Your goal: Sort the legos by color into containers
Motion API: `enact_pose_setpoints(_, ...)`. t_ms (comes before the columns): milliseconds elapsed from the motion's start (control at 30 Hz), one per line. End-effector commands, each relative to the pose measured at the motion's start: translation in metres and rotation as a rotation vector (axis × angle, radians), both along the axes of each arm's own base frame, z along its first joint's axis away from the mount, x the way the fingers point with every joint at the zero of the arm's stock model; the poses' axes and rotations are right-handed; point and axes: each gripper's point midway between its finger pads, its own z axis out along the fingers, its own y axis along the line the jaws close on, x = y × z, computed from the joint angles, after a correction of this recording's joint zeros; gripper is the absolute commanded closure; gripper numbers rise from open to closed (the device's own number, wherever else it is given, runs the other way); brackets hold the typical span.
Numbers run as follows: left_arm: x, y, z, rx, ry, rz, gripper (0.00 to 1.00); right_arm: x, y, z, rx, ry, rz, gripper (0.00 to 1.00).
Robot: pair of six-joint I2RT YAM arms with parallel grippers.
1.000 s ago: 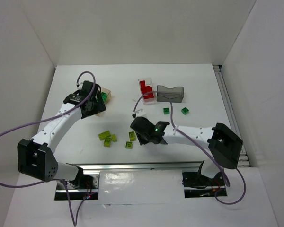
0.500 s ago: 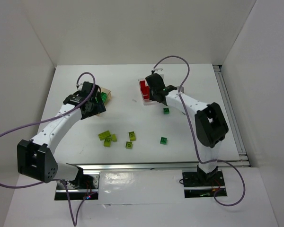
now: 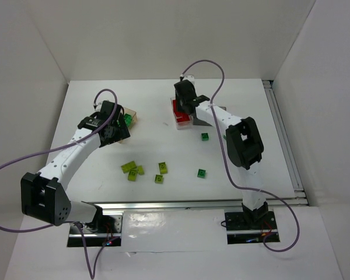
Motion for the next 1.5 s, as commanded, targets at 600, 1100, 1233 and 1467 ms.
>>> enact_pose_setpoints(600,0.004,0.001,0.008,-0.001,-0.02,-0.001,0.12,-0.022,-0.01,0.077,0.082,-0.157,-0.03,0.29)
enact_pose_setpoints(1100,0.003,0.0,0.008,-0.008,-0.018,-0.006,0.12,0.03,-0.015,0.026,0.094,-0.033,-0.025,0.27)
enact_pose_setpoints(1233,0.004,0.001,0.008,-0.001,-0.02,-0.001,0.12,0.039,-0.01,0.02,0.118,-0.029,-0.005,0.22)
enact_pose_setpoints(1467,0.004,0.001,0.008,-0.001,-0.02,-0.001,0.12,0.045,0.0,0.004,0.122,0.0,0.03,0.21)
